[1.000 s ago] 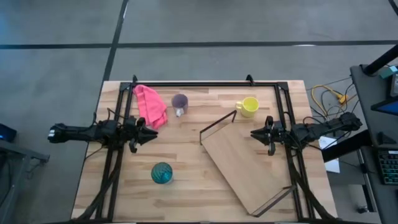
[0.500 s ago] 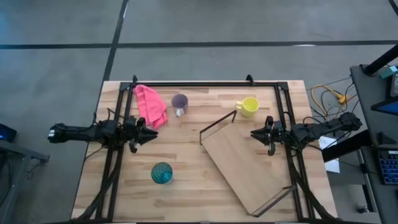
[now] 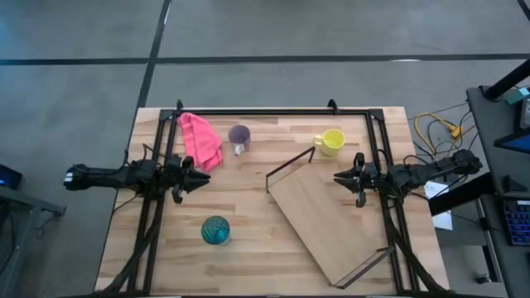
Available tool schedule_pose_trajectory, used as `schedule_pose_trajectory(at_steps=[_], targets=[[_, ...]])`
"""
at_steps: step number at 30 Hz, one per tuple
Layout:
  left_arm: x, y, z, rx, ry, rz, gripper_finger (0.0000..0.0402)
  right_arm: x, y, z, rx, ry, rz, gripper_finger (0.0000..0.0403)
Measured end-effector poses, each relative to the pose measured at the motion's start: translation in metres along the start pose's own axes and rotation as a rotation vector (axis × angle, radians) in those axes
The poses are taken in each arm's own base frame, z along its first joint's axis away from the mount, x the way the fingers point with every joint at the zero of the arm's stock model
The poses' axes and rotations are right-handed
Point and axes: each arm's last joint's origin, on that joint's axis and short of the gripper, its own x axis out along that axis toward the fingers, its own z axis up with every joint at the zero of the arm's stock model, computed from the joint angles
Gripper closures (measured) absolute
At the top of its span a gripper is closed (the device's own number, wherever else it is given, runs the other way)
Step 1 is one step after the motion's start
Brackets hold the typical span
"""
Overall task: Stack small to large cups/mugs on shelf
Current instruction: Put the yellow mug on the shelf
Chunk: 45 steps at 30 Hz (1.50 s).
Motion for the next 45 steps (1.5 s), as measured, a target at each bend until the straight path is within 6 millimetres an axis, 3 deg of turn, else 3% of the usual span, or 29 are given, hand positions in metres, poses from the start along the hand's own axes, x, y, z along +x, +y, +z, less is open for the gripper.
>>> schedule_pose_trajectory(at_steps=[11, 17, 21, 26, 30, 37, 41, 45], targets=[[0.0, 0.0, 0.0, 0.0, 0.0, 0.0, 0.032, 0.0, 0.001, 0.014, 0.323, -0.14, 0.015, 0.0332], [0.0, 0.001, 0.001, -0.002, -0.022, 0.036, 0.032, 0.0, 0.001, 0.014, 0.348, -0.142, 0.017, 0.0332], [0.0, 0.001, 0.001, -0.121, -0.039, 0.044, 0.032, 0.0, 0.001, 0.014, 0.435, -0.143, 0.023, 0.0332], [0.0, 0.001, 0.007, -0.058, -0.128, 0.099, 0.032, 0.0, 0.0, 0.015, 0.476, -0.157, -0.014, 0.0332], [-0.002, -0.006, 0.018, -0.072, -0.235, 0.016, 0.032, -0.001, -0.001, 0.021, 0.623, -0.248, -0.057, 0.0332], [-0.007, -0.028, 0.051, -0.065, -0.222, -0.068, 0.032, -0.006, 0.002, 0.047, 0.691, -0.457, 0.087, 0.0332], [-0.004, -0.042, 0.074, -0.057, -0.16, -0.027, 0.032, -0.004, 0.01, 0.075, 0.584, -0.42, 0.114, 0.0332], [-0.001, -0.061, 0.105, 0.014, -0.103, 0.013, 0.032, 0.002, 0.022, 0.117, 0.396, -0.292, 0.119, 0.0332]])
